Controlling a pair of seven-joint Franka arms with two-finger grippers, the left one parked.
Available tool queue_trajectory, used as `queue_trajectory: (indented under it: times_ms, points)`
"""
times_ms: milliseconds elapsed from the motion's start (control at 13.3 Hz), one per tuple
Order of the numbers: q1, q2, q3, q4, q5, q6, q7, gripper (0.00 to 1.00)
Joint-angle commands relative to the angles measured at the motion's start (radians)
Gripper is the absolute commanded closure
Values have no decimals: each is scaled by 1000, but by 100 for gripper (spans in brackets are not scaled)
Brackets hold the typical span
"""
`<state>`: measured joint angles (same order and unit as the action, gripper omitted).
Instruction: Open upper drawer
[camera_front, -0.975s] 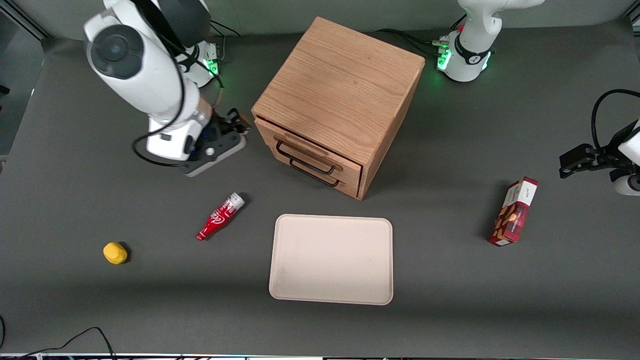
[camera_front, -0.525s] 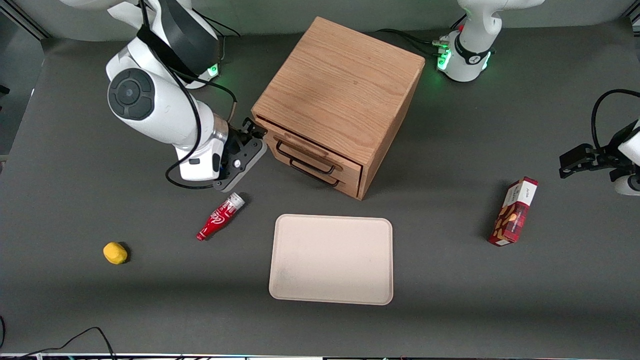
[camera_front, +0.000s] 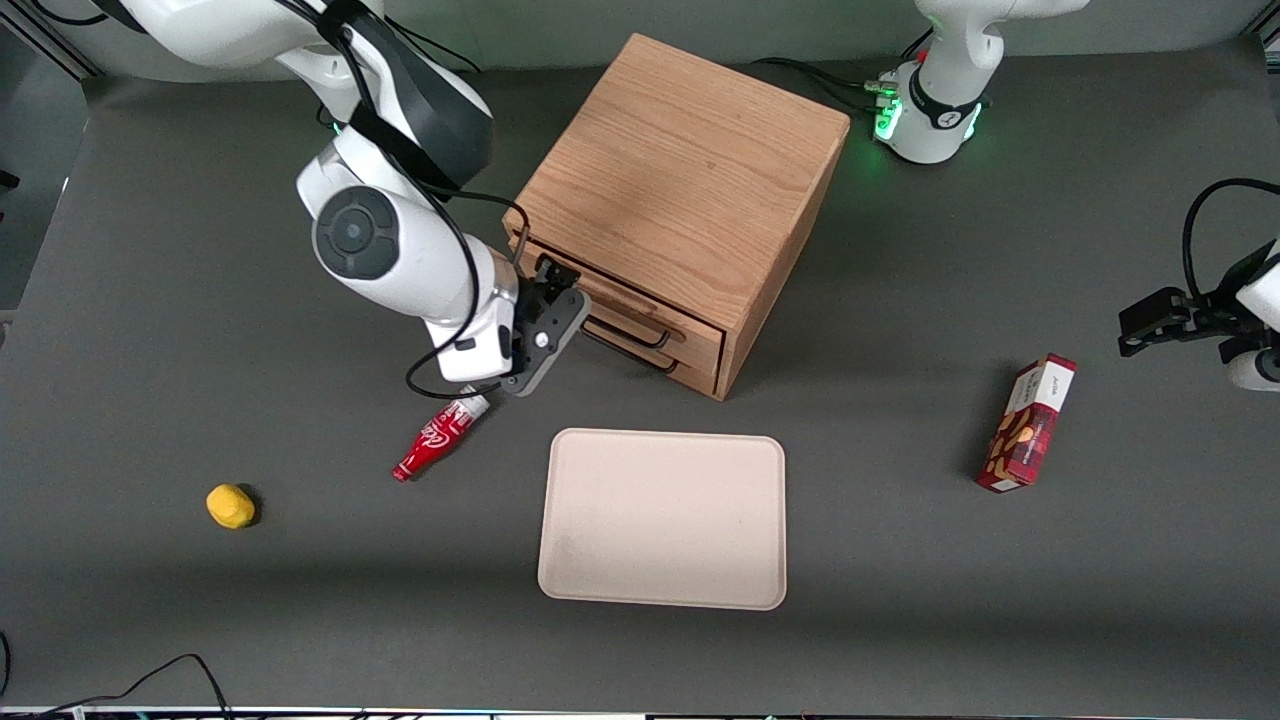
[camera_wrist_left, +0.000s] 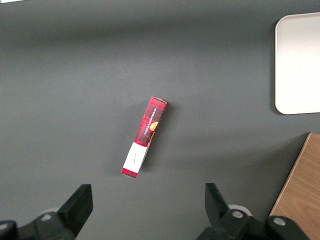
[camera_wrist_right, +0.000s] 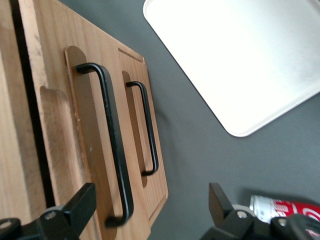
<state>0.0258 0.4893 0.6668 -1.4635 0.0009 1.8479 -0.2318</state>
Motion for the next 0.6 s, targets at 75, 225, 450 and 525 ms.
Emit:
queue_trajectory:
  times_ms: [75,225,450,525]
  points:
    - [23,48,4,-6,-24,65,-18,0]
    - [28,60,5,-23,-58,103,-18,0]
    - [45,75,4,-24,-65,135,-18,0]
    - [43,89,4,-24,-87,143,-18,0]
